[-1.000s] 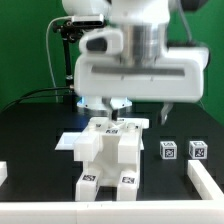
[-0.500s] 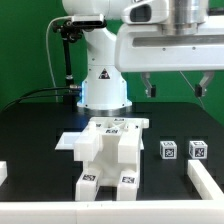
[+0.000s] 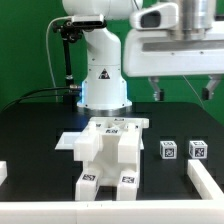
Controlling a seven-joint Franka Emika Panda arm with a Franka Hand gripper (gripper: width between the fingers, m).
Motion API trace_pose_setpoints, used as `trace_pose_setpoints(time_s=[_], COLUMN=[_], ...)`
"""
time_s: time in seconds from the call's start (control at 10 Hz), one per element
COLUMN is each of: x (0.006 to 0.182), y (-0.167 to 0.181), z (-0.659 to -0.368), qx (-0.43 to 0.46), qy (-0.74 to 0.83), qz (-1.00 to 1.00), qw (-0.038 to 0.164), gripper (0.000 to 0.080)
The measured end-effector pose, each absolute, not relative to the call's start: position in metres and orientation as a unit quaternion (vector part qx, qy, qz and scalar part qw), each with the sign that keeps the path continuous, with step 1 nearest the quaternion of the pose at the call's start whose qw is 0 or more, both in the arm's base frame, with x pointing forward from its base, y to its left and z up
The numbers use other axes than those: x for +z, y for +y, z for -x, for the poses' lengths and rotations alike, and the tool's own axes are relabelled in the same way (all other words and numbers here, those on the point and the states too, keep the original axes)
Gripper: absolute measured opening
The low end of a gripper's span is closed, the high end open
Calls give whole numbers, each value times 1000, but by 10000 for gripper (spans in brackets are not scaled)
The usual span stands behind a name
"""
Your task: Assemble chair
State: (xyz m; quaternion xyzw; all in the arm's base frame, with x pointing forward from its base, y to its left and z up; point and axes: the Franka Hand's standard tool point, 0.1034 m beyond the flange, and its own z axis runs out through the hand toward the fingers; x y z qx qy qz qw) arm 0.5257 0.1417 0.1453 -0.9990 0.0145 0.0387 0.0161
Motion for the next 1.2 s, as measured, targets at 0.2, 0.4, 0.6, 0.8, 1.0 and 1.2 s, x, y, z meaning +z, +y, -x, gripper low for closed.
trace_pose_setpoints(time_s=[0.2,0.4,0.6,0.8,1.0,1.2], x=[137,138,138,124,108,88], y=[164,159,159,167,171,179], z=[-511,-514,-514,-498,-485,-484], qx=[28,27,28,32,34,23], qy=[9,12,12,21,19,23], qz=[1000,1000,1000,999,999,999], qw=[4,4,4,0,-2,-1], gripper=[649,649,649,649,649,649])
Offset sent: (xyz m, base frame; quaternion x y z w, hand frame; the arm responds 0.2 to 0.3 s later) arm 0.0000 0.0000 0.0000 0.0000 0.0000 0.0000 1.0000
